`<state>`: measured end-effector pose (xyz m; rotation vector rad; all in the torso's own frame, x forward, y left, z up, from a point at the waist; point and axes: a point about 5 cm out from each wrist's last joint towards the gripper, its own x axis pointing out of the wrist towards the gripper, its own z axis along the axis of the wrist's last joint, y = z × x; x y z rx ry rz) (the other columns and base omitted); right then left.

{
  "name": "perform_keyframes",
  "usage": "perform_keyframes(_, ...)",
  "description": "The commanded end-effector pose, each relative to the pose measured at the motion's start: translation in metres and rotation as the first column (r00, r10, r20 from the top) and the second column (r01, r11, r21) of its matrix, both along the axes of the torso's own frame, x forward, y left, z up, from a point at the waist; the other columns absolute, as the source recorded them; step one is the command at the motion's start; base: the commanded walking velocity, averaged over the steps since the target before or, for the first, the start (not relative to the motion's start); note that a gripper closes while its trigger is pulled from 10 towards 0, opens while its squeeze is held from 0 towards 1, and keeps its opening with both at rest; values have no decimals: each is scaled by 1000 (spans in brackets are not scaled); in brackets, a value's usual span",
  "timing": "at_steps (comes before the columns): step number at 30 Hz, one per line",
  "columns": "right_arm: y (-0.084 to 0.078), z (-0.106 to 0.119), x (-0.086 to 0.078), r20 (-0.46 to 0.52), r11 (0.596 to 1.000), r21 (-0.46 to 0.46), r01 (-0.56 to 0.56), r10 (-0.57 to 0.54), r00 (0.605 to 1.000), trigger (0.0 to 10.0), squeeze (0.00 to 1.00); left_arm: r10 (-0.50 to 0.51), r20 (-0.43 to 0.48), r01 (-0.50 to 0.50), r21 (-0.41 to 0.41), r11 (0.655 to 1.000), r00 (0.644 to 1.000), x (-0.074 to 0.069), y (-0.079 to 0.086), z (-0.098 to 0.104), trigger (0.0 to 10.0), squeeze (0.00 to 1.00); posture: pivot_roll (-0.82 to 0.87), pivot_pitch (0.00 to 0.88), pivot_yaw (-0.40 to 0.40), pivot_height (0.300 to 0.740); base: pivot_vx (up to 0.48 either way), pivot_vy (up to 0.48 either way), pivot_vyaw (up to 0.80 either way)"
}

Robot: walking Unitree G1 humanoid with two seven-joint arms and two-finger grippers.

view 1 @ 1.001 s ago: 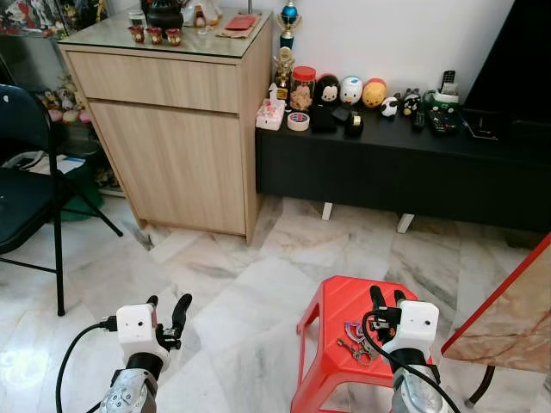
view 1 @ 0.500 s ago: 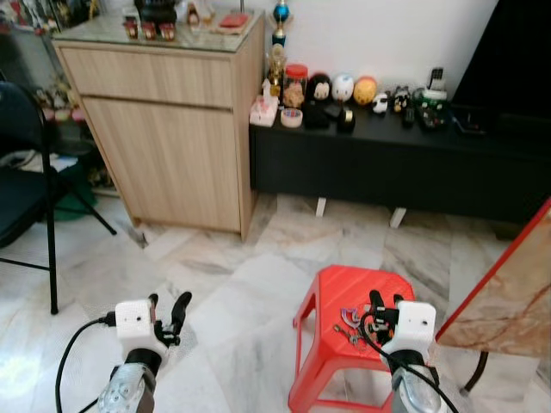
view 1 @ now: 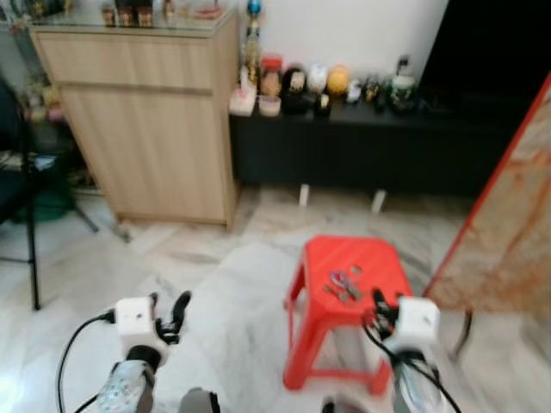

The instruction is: Hang keys on a hook

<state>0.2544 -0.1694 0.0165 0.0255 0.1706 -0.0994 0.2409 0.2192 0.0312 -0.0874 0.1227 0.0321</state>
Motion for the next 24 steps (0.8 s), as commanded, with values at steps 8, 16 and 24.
perform_keyframes(8,1,-8,-5,-38,1000,23,13,-13,999,10000,0,-15,-23,15,-15,1000,1000,3,-4,-1,10000,0,-2,0,-63,635,0,0,0)
perform_keyframes(16,1,-8,-4,-38,1000,24,14,-13,999,10000,0,-24,-24,24,-22,999,999,4,-6,-1,10000,0,-4,0,-63,635,0,0,0)
perform_keyframes(24,2,-9,-4,-45,1000,19,9,-8,999,10000,0,-22,-22,21,-25,999,1000,5,-6,0,10000,0,-3,0,-65,635,258,0,0)
